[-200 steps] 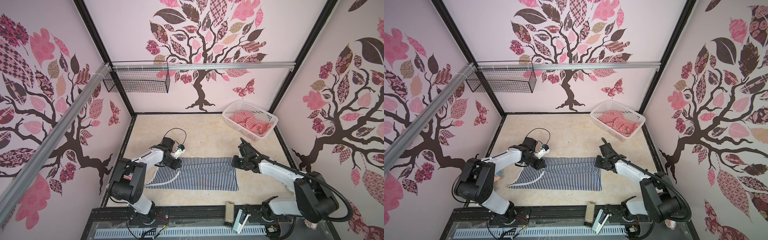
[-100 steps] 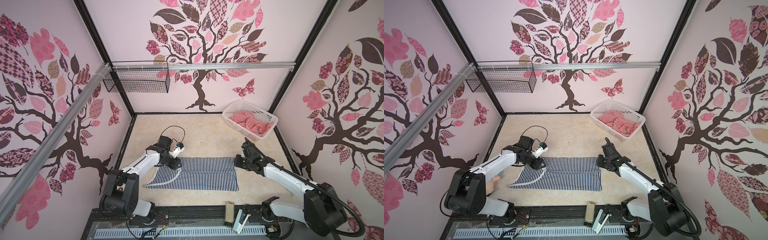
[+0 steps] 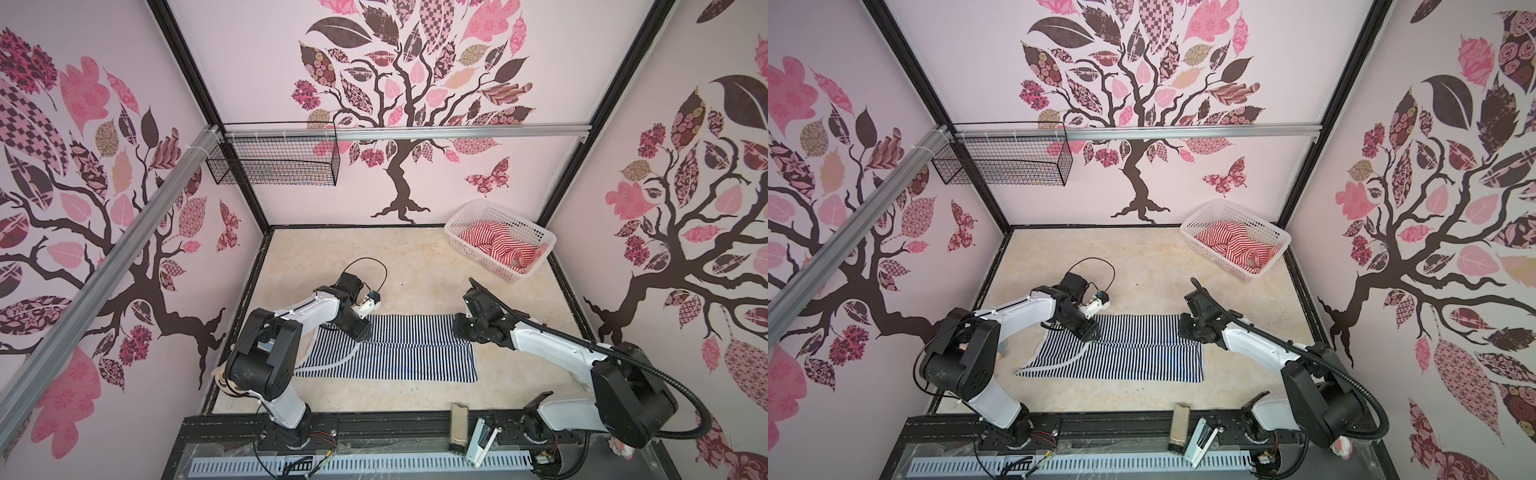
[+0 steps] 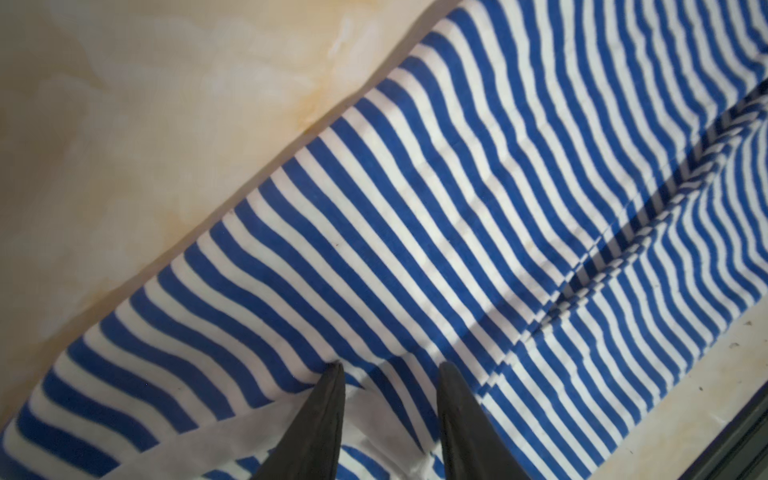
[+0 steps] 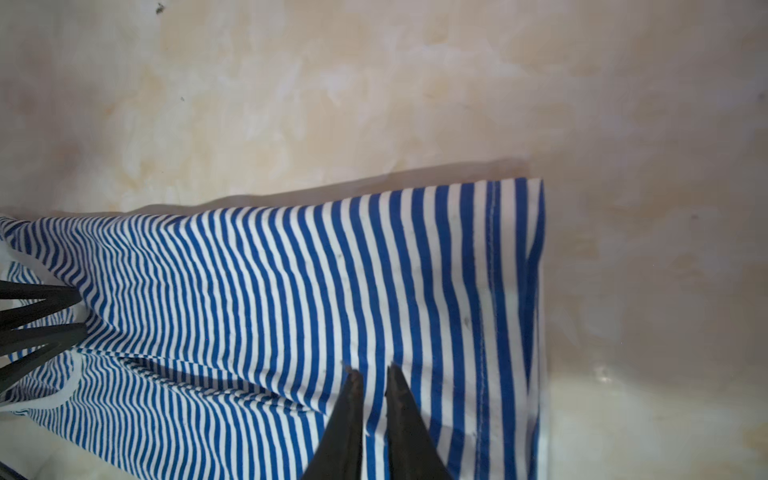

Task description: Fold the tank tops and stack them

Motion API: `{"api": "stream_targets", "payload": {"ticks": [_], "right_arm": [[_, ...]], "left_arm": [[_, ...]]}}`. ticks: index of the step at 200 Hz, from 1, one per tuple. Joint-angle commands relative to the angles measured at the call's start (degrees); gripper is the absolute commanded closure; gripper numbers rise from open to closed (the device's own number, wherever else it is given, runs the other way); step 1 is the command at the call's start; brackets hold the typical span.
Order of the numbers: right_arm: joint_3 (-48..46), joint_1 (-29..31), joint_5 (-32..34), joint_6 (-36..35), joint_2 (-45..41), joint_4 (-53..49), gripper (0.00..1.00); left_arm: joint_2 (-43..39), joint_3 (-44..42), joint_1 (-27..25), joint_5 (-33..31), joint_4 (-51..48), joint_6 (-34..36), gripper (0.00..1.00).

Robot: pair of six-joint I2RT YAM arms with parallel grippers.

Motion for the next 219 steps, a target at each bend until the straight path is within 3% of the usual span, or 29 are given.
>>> {"api": "stream_targets", "payload": {"ticks": [1, 64, 93, 153, 219], "right_arm": [[-1.55, -0.01, 0.94, 0.98, 0.16, -0.94, 0.84], [-0.22, 0.03, 5.12, 1.35, 5.96, -4.54, 0.8], [1.35, -0.01, 4.88, 0.99, 4.21, -4.89, 0.79], [7.55, -0.01, 4.52, -0.39, 6.55, -6.2, 0.78], [6.3, -0.01, 4.77, 0.01, 10.63, -3.38, 0.78]], "left_arm": [[-0.38, -0.16, -0.08, -1.54, -0.57, 1.48, 0.6], [-3.14, -0.75, 0.26, -11.42, -0.13, 2.3, 0.59], [-4.95, 0.77, 2.99, -11.01, 1.11, 1.68, 0.57], [3.29, 5.19, 6.27, -11.34, 4.33, -0.12, 0.58], [10.08, 8.33, 6.93, -16.85, 0.31, 2.29, 0.6]]}}
